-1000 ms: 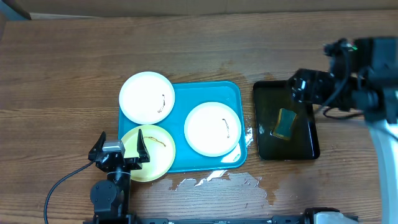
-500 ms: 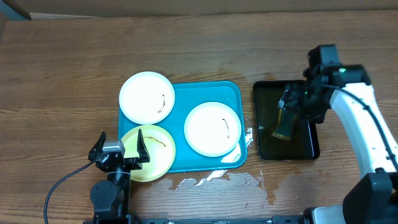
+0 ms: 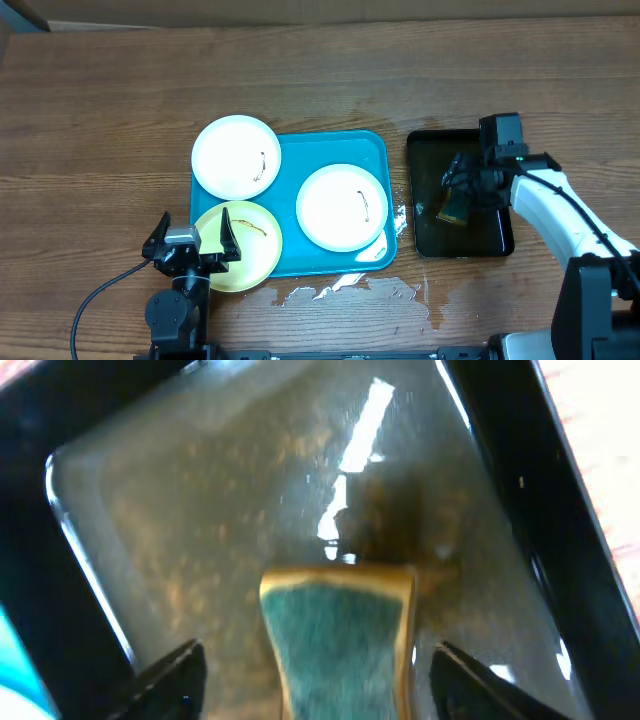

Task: Clean dirty plates on tray and stack at the side
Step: 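Move the right gripper to the sponge in the black tray and grasp it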

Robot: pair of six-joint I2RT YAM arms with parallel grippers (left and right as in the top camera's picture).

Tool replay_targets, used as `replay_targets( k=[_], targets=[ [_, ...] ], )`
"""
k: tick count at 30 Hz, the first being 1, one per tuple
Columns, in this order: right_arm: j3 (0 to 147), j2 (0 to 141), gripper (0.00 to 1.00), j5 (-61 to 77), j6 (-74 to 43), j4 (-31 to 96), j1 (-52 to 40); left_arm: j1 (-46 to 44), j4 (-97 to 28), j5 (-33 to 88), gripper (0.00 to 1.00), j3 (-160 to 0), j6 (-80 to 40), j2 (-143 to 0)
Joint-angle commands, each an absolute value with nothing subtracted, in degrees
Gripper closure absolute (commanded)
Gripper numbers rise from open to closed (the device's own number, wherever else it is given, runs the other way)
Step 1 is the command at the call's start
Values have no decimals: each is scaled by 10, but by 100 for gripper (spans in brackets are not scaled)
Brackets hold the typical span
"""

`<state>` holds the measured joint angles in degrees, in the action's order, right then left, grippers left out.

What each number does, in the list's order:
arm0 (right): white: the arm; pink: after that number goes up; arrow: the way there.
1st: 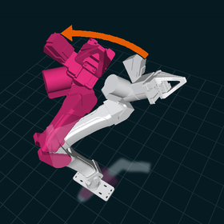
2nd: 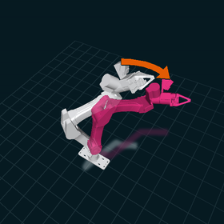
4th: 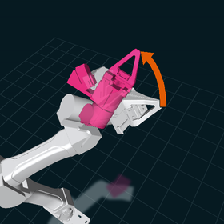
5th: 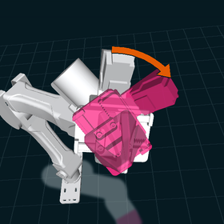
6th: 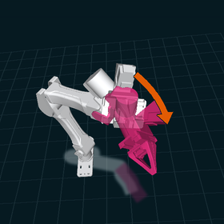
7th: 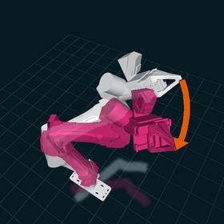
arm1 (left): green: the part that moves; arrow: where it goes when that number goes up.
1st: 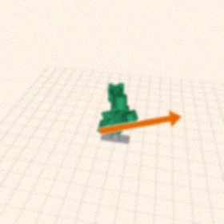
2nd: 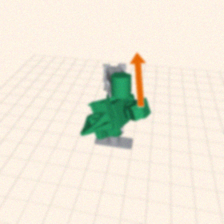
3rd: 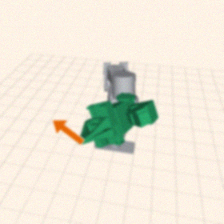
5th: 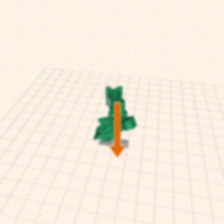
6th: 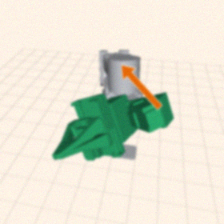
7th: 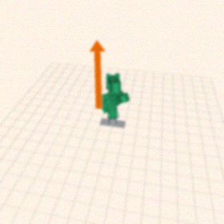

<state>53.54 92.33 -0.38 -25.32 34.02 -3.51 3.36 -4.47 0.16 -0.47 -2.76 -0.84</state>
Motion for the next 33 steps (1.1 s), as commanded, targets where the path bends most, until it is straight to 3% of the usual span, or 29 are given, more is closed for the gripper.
replay_targets(
  k=[1, 9, 13, 30, 33],
  targets=[
    [512, 928, 34, -19, -255, 310, -36, 30, -45, 0, 0, -3, -17, -3],
    [499, 943, 36, -19, -255, 296, -37, 30, -45, 0, 0, -3, -17, -3],
    [499, 944, 31, -19, -250, 291, -37, 30, -45, 0, 0, -3, -17, -3],
    [498, 944, 41, -49, -221, 286, -69, 30, -45, 0, 0, -3, -17, -3],
    [498, 944, 49, -51, -221, 286, -69, 30, -45, 0, 0, -3, -17, -3]
  ],
)
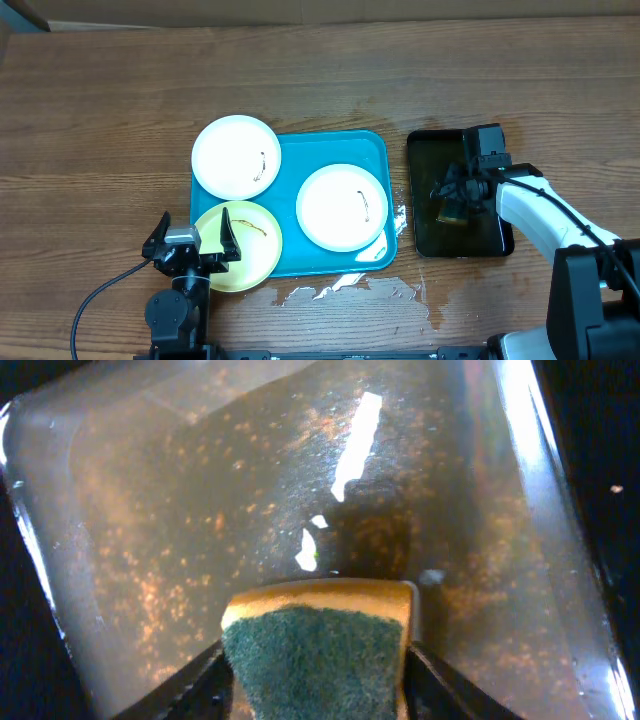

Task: Clean dirty plates on tray and stack at the side

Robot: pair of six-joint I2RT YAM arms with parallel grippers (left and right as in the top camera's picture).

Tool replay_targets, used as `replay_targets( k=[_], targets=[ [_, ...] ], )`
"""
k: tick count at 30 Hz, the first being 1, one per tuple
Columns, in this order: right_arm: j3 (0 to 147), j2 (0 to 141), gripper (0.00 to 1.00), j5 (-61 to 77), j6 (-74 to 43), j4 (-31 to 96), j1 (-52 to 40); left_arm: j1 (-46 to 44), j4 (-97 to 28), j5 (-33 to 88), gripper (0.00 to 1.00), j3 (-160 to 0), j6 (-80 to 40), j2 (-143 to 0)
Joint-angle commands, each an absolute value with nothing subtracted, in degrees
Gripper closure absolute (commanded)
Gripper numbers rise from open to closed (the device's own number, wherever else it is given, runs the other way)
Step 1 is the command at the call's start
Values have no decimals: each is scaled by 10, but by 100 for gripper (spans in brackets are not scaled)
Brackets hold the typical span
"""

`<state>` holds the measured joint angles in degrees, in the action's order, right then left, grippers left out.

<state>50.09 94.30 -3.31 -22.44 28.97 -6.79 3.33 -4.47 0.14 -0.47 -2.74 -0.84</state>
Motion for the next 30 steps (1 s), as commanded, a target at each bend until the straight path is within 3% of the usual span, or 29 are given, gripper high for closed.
replay_targets(
  k=[1, 4, 6, 8, 17, 19, 22, 24, 25, 27, 28, 30],
  targets=[
    [498, 944, 51, -51, -221, 286, -70, 30, -45, 0, 0, -3, -17, -3],
    [498, 944, 49, -51, -221, 288, -70, 30, -45, 0, 0, -3, -17, -3],
    [498, 944, 37, -51, -221, 290, -70, 30, -45, 0, 0, -3, -17, -3],
    [498, 944, 34, -51, -221, 291, -70, 30, -45, 0, 0, -3, -17, -3],
    [474, 944, 44, -44, -221, 265, -71, 30, -45, 0, 0, -3, -17, -3],
    [475, 944, 55, -44, -221, 261, -71, 30, -45, 0, 0, -3, -17, -3],
    [483, 944, 92, -44, -221, 262, -71, 30, -45, 0, 0, -3, -17, -3],
    [488, 944, 96, -44, -221, 264, -71, 30, -45, 0, 0, -3, -17, -3],
    [492, 944, 94, -44, -221, 266, -71, 30, -45, 0, 0, -3, -17, -3],
    [512, 941, 53, -44, -221, 288, -71, 30, -45, 0, 0, -3, -17, -3],
    [526, 938, 39, -44, -221, 308, -71, 30, -45, 0, 0, -3, -17, -3],
    [564, 933, 32, -44, -221, 364, -71, 30, -45, 0, 0, -3, -17, -3]
  ],
)
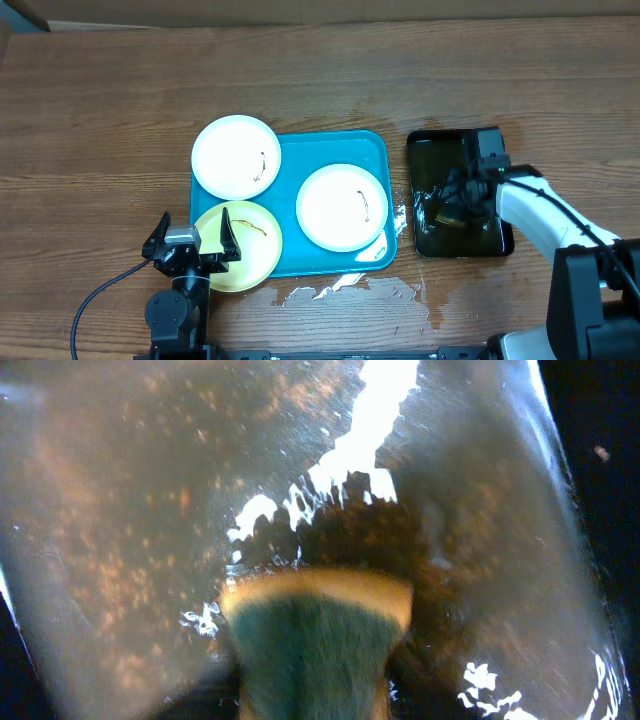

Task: Clean dirty plates on tray and stack at the side

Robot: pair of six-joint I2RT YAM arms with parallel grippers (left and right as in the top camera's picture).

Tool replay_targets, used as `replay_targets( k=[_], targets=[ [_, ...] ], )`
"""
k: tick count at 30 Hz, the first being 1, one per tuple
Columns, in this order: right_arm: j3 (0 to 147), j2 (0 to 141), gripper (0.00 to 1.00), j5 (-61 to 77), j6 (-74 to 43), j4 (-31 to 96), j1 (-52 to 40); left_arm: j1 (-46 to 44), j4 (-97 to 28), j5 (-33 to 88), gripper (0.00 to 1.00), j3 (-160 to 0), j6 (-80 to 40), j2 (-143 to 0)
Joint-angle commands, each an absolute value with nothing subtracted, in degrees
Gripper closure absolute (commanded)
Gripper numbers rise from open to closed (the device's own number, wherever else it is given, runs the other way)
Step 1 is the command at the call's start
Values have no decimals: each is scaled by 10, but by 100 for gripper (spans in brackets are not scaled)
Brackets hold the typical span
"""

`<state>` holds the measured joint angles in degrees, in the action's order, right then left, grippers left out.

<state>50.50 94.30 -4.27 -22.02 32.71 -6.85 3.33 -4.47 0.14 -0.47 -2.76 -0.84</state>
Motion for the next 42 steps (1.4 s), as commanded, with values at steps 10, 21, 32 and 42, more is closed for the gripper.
replay_targets(
  k=[10, 21, 32, 42],
  targets=[
    [560, 933, 35, 6, -241, 495, -72, 30, -45, 0, 0, -3, -17, -3],
    [501, 931, 50, 6, -238, 428, -72, 30, -45, 0, 0, -3, -17, -3],
    [566, 932, 32, 5, -223, 454, -72, 30, -45, 0, 0, -3, -17, -3],
    [563, 933, 22, 5, -220, 448, -72, 31, 3, 18, 0, -11, -6, -3]
  ],
)
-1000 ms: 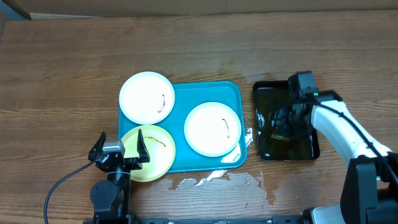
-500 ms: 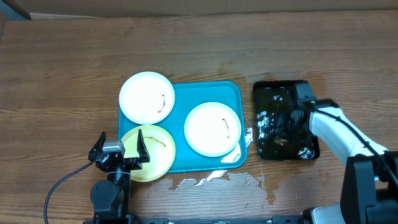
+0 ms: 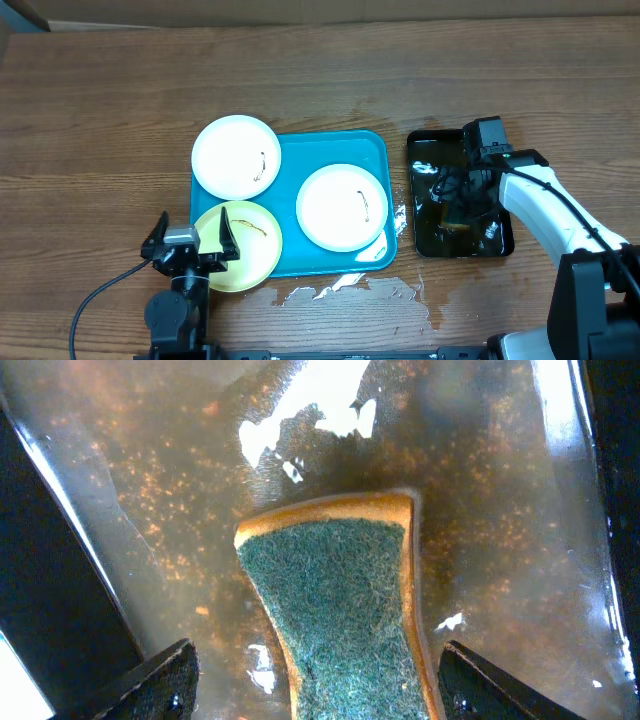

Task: Clean dirty plates on tray and stack at the side

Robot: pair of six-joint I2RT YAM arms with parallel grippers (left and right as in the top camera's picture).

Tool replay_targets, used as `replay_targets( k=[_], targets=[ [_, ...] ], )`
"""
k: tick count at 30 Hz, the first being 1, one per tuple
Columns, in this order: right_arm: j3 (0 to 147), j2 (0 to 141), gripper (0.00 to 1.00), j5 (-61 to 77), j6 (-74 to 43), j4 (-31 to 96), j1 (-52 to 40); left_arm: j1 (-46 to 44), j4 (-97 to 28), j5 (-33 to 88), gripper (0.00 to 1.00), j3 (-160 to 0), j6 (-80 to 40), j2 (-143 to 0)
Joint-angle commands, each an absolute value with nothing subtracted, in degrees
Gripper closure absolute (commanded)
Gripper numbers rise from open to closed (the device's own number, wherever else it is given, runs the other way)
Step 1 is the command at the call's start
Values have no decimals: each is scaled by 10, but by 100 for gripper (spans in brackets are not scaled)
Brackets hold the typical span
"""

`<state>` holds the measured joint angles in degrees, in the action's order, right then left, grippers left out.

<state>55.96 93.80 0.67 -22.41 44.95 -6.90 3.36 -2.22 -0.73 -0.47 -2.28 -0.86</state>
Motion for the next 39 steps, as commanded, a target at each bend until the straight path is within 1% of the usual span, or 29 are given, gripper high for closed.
replay_targets(
  k=[1, 3, 4, 6, 9, 11, 13, 15, 17, 19, 20, 22, 24, 25, 27, 28, 30, 34, 36, 39],
  targets=[
    [563, 933, 22, 5, -220, 448, -72, 31, -5, 60, 0, -24, -10, -3],
    [563, 933, 22, 5, -220, 446, -72, 31, -60, 113, 0, -68, -38, -7],
    [563, 933, 22, 5, -220, 442, -72, 31, -126, 125, 0, -123, -56, -26],
    [563, 933, 21, 5, -221, 438, -72, 31, -192, 152, 0, -197, -46, -63],
    [563, 933, 20, 5, -220, 436, -72, 31, -314, 213, 0, -352, -16, -173],
    [563, 933, 17, 5, -221, 436, -72, 30, -422, 249, 0, -487, 9, -286],
    [563, 933, 10, 6, -221, 436, -72, 30, -534, 245, 0, -615, 50, -393],
    [563, 933, 6, 6, -221, 436, -72, 30, -589, 220, 0, -716, 74, -479],
    [563, 933, 5, 8, -221, 437, -72, 30, -624, 204, 0, -799, 72, -555],
    [563, 933, 5, 12, -221, 438, -72, 29, -670, 214, 0, -860, 50, -615],
    [563, 933, 5, 12, -221, 438, -72, 29, -672, 234, 0, -877, 33, -638],
    [563, 933, 5, 12, -221, 439, -72, 29, -686, 282, 0, -893, -1, -682],
    [563, 933, 6, 12, -221, 439, -72, 27, -714, 295, 0, -886, -41, -720],
    [563, 933, 6, 12, -221, 439, -72, 24, -726, 291, 4, -879, -54, -736],
    [563, 933, 6, 12, -221, 438, -72, 7, -737, 284, 16, -849, -64, -764],
    [563, 933, 6, 12, -221, 438, -72, -4, -733, 279, 19, -831, -65, -776],
    [563, 933, 7, 12, -221, 437, -72, -37, -711, 262, 22, -783, -71, -796],
    [563, 933, 12, 12, -221, 438, -72, -97, -642, 201, 25, -699, -125, -827],
    [563, 933, 15, 12, -221, 438, -72, -131, -572, 184, 29, -657, -160, -854],
    [563, 933, 16, 12, -221, 438, -72, -156, -520, 181, 36, -640, -183, -887]
  ],
)
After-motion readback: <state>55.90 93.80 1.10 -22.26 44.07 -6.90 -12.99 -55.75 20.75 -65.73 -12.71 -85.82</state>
